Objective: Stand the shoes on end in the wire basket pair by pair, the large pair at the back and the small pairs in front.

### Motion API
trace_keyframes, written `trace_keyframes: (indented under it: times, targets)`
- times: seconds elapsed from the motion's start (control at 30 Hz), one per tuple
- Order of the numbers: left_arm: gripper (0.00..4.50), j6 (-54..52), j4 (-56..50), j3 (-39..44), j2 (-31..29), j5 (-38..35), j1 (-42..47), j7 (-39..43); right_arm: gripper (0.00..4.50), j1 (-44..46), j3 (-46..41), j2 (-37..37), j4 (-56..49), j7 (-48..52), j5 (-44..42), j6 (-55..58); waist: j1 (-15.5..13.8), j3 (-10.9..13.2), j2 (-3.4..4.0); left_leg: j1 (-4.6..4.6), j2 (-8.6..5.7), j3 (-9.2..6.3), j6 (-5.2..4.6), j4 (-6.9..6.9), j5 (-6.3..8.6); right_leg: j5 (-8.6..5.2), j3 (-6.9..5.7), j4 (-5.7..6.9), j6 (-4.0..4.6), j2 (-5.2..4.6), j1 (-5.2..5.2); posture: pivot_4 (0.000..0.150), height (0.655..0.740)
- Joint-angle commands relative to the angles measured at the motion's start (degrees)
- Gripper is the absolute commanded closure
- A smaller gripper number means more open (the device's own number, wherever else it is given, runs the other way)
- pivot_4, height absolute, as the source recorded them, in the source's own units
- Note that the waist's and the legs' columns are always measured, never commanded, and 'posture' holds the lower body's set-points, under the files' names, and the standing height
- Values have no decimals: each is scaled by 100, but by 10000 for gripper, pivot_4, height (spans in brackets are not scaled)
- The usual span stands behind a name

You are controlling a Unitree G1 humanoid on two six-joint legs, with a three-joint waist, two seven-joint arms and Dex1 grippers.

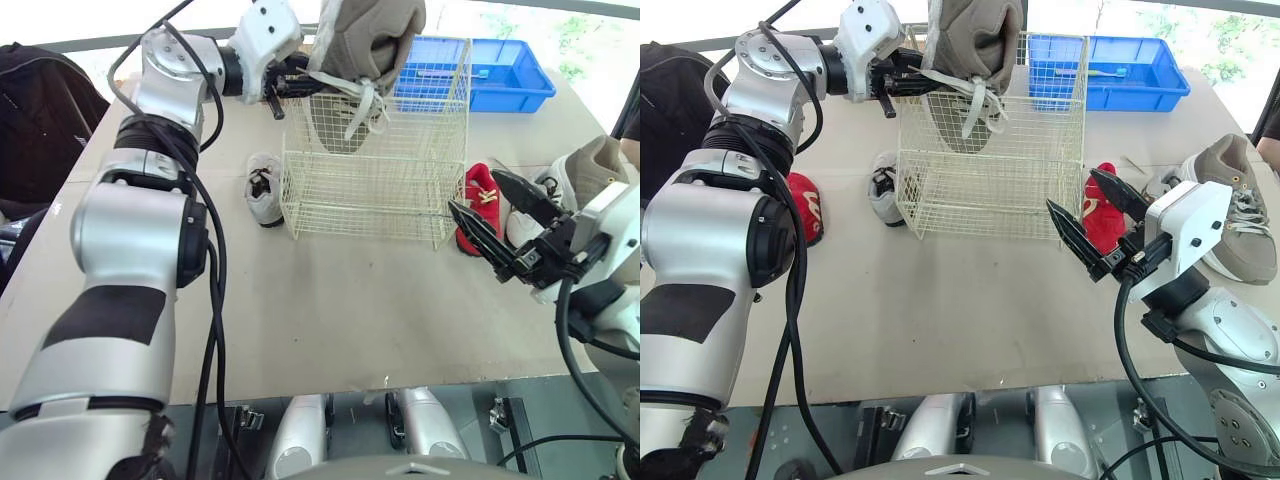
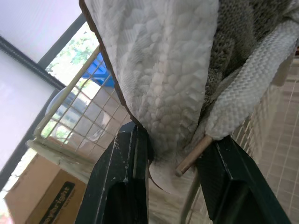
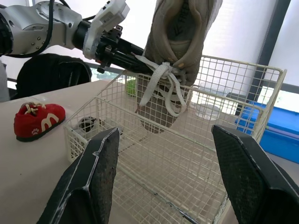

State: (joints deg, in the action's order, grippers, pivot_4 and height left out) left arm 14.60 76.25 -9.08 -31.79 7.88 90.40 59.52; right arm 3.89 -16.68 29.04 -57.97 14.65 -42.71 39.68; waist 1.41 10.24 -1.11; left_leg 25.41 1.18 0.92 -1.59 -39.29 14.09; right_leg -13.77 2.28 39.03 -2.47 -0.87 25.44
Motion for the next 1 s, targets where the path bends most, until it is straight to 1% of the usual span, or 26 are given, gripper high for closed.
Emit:
trace_keyframes:
  times: [0.03, 0.1, 0.13, 0.27, 0.3, 0.43, 0.47, 0.53, 0.57, 0.63, 0.73, 0.77, 0.8, 0.87, 1.0]
  targets:
    - [33670, -38, 83, -177, -274, 481, -88, -254, 15508, -217, -105, 160, -194, 84, 18, -264, 9, -1, -1, -9, 0, 0, 0, 0, 0, 0, 1, 2, 0, 1, -8, 1500, 7400]
    - [24053, -81, 86, -143, -356, 511, -97, -145, 14810, -272, -134, 202, -151, 112, -19, -333, 76, -2, -4, -53, 1, 4, -1, 5, 1, -1, 6, -2, 0, 2, -47, 1500, 7400]
    - [21666, -109, 85, -86, -397, 489, -105, -125, 14810, -284, -140, 233, -124, 125, -25, -366, 106, -4, -4, -76, 3, 6, -1, 7, 1, -2, 7, -5, -1, 4, -67, 1500, 7400]
    - [3205, -292, 66, 86, -625, 383, -158, 115, 14810, -327, -152, 357, -45, 196, -49, -456, 119, -6, -4, -88, 10, 12, -1, 9, 1, -2, 21, 3, -1, 16, -68, 1500, 7400]
    - [1499, -337, 52, 131, -707, 344, -182, 261, 14810, -323, -150, 388, -24, 212, -63, -466, 115, -7, -3, -88, 12, 12, -1, 9, 1, -2, 19, 4, 0, 17, -68, 1500, 7400]
    - [1499, -352, -76, 387, -985, 122, -315, 876, 14810, -282, -150, 497, 99, 266, -118, -496, 89, -13, -14, -80, 13, 6, -1, 5, 1, -1, 9, 2, 0, 16, -67, 1500, 7400]
    - [1499, -463, -111, 519, -1015, -14, -332, 1032, 14810, -272, -159, 526, 140, 277, -138, -497, 88, -14, -14, -81, 10, 12, -1, 5, 1, -1, 14, 2, 0, 11, -67, 1500, 7400]
    - [1499, -350, -277, 751, -1061, -276, -500, 1344, 14810, -187, -130, 577, 270, 283, -136, -474, 79, -13, -14, -78, 10, 12, -1, 3, 1, -1, 13, 0, 0, 9, -67, 1500, 7400]
    - [1499, -479, -370, 910, -1042, -483, -559, 1591, 14810, -155, -124, 595, 318, 285, -159, -465, 74, -13, -15, -79, 9, 13, -1, 4, 1, -1, 13, 1, 0, 6, -67, 1500, 7400]
    - [1499, -691, -634, 1130, -945, -781, -702, 1784, 14810, -83, -90, 628, 401, 276, -201, -434, 48, -12, -17, -70, 10, 5, -1, 1, 1, -1, 6, -3, 1, 6, -66, 1500, 7400]
    - [1499, -1009, -1428, 1216, -676, -1085, -1029, 1936, 14810, 50, 13, 676, 498, 287, -194, -402, -40, -10, -20, -63, 11, 0, -1, -1, 1, -1, -1, -6, 1, -2, -66, 1500, 7400]
    - [1499, -1349, -1809, 1267, -457, -1185, -1067, 1620, 14810, 103, 38, 695, 528, 288, -204, -385, -76, -11, -21, -64, 11, 1, -1, -1, 1, -1, 0, -6, 0, -5, -67, 1500, 7400]
    - [1499, -1758, -2303, 1167, -246, -1067, -1066, 1123, 14810, 161, 72, 738, 502, 323, -186, -404, -112, -11, -22, -61, 10, -2, -1, -2, 1, -1, -2, -8, 0, -8, -68, 1500, 7400]
    - [1499, -2248, -3004, 1018, -1, -885, -1073, 467, 14810, 237, 117, 778, 434, 372, -186, -464, -166, -11, -26, -55, 9, -8, -2, -10, 2, 0, -7, -9, -1, -13, -69, 1500, 7400]
    - [1499, -2696, -3581, 1020, 200, -962, -1056, -17, 14810, 263, 132, 780, 314, 338, -169, -513, -97, -11, -26, -61, 5, -14, -10, -13, 6, 5, 10, -8, -9, -10, -69, 1500, 7400]
